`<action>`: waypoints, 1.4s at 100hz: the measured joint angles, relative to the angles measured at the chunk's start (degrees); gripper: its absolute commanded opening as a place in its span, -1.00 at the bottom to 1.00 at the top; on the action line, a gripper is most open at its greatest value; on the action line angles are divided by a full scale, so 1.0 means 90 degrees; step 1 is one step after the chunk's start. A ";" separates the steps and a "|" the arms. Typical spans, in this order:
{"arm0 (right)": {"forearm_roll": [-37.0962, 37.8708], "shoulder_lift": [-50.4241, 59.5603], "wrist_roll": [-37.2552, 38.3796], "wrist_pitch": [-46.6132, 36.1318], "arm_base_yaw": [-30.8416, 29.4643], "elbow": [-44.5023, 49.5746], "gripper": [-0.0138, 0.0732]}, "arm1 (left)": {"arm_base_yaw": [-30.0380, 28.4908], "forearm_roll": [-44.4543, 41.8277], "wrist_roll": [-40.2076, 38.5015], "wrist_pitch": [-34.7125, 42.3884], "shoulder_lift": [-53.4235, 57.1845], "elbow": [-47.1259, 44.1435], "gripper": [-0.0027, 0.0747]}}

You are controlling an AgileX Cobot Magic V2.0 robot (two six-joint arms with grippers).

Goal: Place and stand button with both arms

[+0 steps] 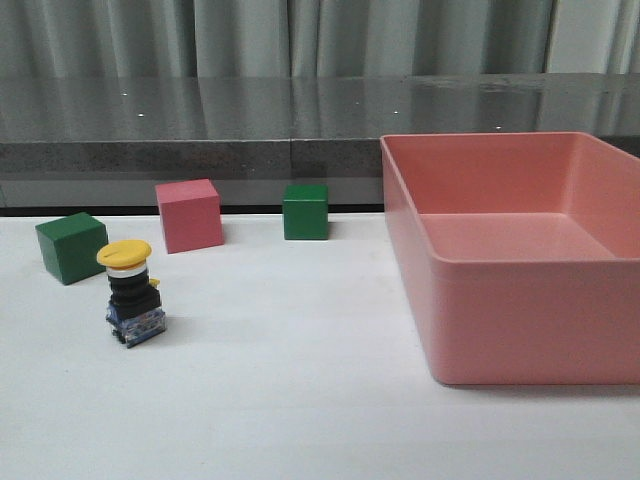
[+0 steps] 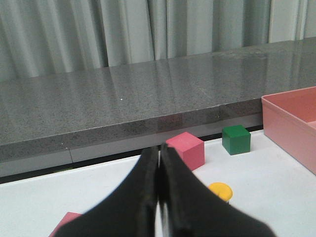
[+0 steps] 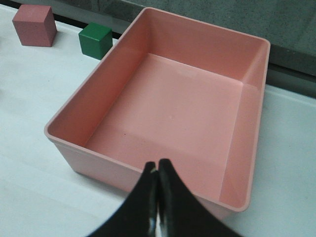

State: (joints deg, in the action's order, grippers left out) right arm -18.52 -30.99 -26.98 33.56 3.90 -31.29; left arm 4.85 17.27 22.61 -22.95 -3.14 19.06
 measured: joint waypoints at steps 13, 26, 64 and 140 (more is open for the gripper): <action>0.0000 0.0000 0.0000 0.0000 0.0000 0.0000 -0.82 | 0.0000 0.0034 0.0000 0.0000 0.0014 -0.0012 -0.98; 0.0000 0.0000 0.0000 0.0000 0.0000 0.0000 -0.82 | 0.0000 0.0033 0.0000 0.0000 0.0014 -0.0022 -0.98; 0.0000 0.0000 0.0000 0.0000 0.0000 0.0000 -0.82 | 0.0000 -0.0522 -0.0433 0.0507 0.0040 -0.0615 -0.98; 0.0000 0.0000 0.0000 0.0000 0.0000 0.0000 -0.82 | 0.0000 -0.2712 -0.2991 0.2471 0.0381 -0.2118 -0.98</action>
State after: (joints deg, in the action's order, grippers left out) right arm -18.52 -30.99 -26.98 33.56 3.90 -31.29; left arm 4.85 -7.14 -4.31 -0.71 0.29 0.00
